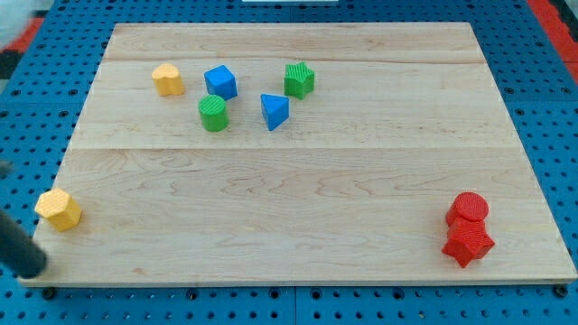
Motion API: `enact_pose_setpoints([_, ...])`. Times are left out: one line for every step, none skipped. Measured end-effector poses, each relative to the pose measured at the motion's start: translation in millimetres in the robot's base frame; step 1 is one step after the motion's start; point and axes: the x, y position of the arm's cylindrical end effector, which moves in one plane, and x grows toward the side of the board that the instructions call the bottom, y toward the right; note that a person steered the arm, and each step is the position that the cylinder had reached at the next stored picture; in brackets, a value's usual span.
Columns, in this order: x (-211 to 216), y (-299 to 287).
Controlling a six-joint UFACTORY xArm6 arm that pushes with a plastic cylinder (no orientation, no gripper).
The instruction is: Move the hexagon close to the heart
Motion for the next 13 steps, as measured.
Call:
enact_pose_setpoints([-53.4,15.8])
enact_pose_setpoints([-107.6,68.1])
enact_pose_setpoints([-141.7,119.1])
enact_pose_setpoints([-107.2,98.3])
enact_pose_setpoints([-104.0,162.7])
enact_pose_setpoints([-134.4,184.5])
enact_pose_setpoints([-158.3,164.7])
enact_pose_setpoints([-135.0,146.8])
enact_pose_setpoints([-139.3,89.6])
enact_pose_setpoints([-171.0,71.3])
enact_pose_setpoints([-207.8,89.6])
enact_pose_setpoints([-213.9,105.3])
enact_pose_setpoints([-217.4,116.8])
